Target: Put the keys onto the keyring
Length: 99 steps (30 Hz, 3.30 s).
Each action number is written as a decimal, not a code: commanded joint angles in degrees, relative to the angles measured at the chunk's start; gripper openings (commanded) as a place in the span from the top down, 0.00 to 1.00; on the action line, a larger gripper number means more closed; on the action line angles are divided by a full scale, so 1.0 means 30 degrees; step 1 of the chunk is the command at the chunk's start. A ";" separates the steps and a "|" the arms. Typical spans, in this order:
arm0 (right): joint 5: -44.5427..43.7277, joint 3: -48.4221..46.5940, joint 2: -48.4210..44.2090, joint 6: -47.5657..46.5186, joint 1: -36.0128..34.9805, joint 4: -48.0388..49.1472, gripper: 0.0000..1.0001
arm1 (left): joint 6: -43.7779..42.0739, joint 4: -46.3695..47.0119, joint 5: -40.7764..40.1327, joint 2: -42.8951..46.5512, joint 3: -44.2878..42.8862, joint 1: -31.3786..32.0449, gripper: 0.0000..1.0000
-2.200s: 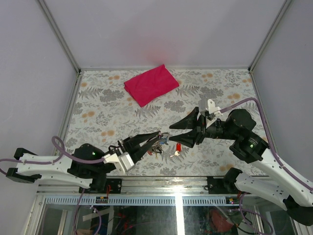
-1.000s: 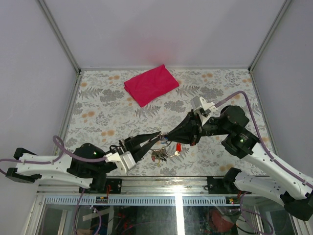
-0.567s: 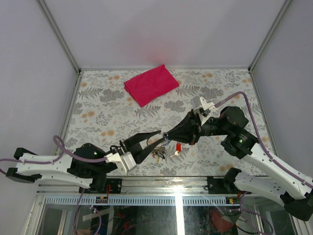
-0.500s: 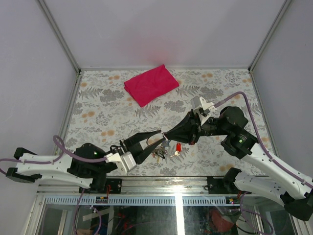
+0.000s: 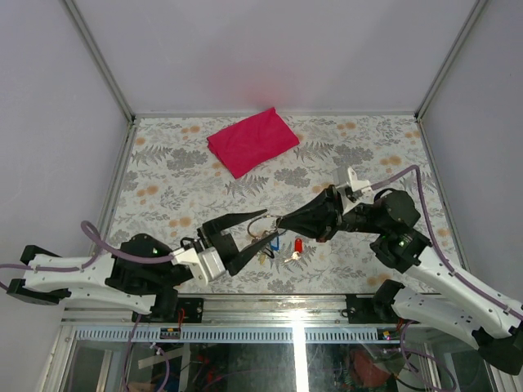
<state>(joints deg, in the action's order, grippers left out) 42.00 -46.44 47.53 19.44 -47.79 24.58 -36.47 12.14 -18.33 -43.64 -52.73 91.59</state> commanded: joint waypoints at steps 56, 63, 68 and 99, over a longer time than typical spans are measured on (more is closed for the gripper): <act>-0.3048 -0.1339 -0.4253 -0.3915 -0.0039 -0.3631 0.62 | 0.7120 -0.4685 -0.3808 0.0266 -0.1229 0.0063 1.00; -0.9330 -0.1575 -0.6358 -0.6587 -0.0037 -0.9525 0.54 | 0.7337 -0.8253 -0.5850 0.0025 -0.2472 -0.0220 1.00; -1.3409 -0.1451 -0.6733 -0.5850 -0.0044 -1.1683 0.47 | 0.8229 -1.0352 -0.5635 -0.0547 -0.3369 -0.1625 1.00; -1.7227 -0.2848 -0.8483 -0.3139 -0.0024 -1.4072 0.16 | 1.0862 0.1214 0.6661 -1.3308 -0.4122 -1.0652 1.00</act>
<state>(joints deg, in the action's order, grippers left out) -9.17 -52.90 23.07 8.60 -47.94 -21.50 -6.28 0.47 -4.05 -76.29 -59.55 60.69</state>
